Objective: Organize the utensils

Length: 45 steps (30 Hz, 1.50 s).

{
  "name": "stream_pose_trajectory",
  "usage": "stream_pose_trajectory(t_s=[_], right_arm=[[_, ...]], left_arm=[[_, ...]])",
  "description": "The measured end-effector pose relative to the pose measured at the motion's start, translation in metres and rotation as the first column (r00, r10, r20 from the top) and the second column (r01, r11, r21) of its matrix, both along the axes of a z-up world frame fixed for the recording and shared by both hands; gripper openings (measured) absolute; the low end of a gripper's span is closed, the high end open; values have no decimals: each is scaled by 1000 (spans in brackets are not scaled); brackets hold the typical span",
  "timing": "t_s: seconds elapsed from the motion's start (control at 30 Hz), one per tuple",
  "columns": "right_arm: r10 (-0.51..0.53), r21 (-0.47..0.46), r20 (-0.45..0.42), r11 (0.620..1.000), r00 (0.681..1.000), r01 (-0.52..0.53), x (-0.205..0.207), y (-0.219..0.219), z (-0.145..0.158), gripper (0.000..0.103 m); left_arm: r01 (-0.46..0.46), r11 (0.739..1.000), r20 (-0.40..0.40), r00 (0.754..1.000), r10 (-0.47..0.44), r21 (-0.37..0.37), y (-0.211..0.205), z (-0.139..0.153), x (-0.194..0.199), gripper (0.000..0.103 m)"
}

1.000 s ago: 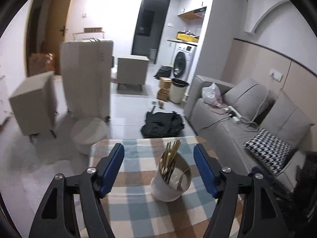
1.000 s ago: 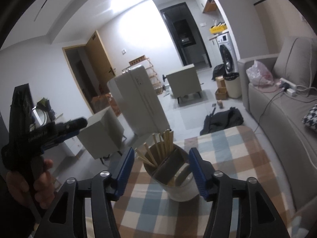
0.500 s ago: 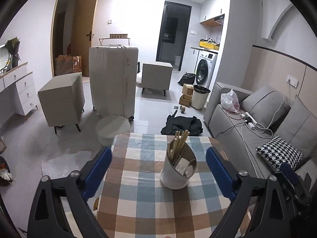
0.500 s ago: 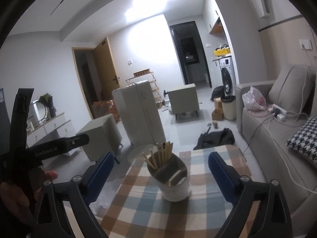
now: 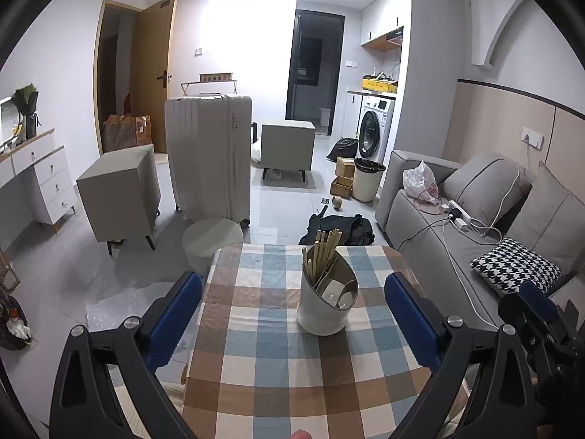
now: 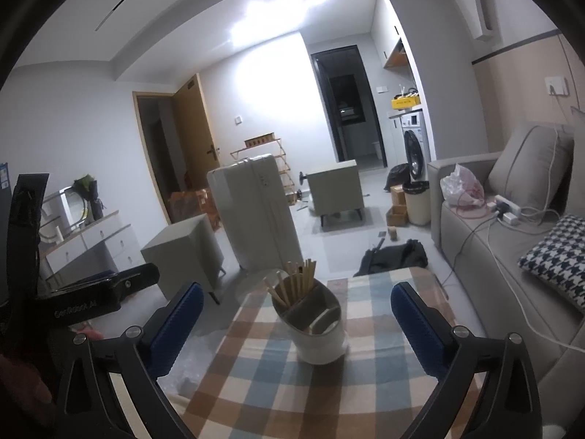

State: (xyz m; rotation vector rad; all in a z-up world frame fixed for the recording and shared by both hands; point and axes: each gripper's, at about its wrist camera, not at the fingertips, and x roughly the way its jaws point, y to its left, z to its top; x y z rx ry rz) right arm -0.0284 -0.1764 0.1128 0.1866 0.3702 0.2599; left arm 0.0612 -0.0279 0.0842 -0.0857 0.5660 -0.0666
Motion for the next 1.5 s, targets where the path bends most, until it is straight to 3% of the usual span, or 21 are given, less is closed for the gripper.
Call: stream_pose_trajectory(t_s=[1.5], right_arm=[[-4,1,-7,1000,1000,4,-11,-2,-2,103]], left_arm=[[-34,999,6,999,34,-25,3,-2,-12,98]])
